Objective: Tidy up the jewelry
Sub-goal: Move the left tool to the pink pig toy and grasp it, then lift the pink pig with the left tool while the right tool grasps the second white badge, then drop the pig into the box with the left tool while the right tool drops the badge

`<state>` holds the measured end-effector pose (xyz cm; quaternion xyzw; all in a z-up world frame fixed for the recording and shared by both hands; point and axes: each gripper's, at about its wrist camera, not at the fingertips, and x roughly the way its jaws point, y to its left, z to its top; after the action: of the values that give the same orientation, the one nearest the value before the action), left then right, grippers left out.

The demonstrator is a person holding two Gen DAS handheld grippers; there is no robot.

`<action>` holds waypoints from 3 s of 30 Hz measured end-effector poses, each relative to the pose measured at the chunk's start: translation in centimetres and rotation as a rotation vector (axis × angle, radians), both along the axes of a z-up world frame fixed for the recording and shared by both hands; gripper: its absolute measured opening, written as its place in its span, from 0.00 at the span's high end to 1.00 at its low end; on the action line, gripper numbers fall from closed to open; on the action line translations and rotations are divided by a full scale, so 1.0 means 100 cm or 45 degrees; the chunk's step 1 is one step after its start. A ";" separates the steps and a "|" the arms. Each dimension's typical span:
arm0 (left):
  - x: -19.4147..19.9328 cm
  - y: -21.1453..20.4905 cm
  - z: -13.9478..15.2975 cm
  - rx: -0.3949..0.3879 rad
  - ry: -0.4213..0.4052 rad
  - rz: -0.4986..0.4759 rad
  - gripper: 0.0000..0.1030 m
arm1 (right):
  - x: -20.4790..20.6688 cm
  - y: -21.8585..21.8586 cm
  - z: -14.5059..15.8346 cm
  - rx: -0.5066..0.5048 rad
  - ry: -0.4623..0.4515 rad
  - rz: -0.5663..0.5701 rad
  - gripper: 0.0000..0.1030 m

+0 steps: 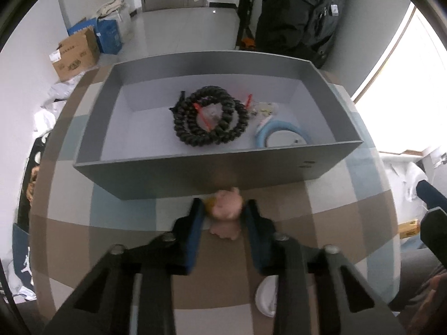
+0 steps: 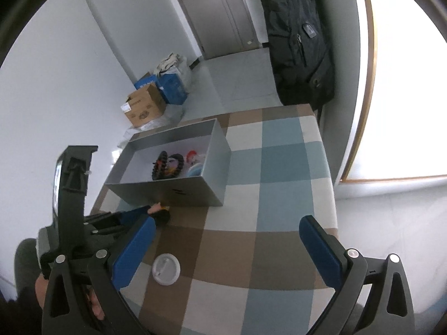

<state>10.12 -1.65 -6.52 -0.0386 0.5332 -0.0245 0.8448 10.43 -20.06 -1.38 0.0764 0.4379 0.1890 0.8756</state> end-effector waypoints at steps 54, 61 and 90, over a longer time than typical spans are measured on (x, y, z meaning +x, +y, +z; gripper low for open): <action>-0.031 0.067 0.067 -0.325 -0.294 0.200 0.78 | -0.042 0.116 -0.054 -0.385 0.011 0.462 0.60; -0.028 0.067 0.069 -0.294 -0.296 0.197 0.78 | -0.035 0.114 -0.047 -0.336 -0.001 0.437 0.60; -0.006 0.085 0.069 -0.349 -0.253 0.210 0.78 | 0.008 0.123 -0.033 -0.086 0.099 0.433 0.40</action>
<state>9.52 6.81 0.34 -0.1941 0.4339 -0.0312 0.8792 11.22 -7.75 -4.70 -0.0211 0.4843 0.3165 0.8154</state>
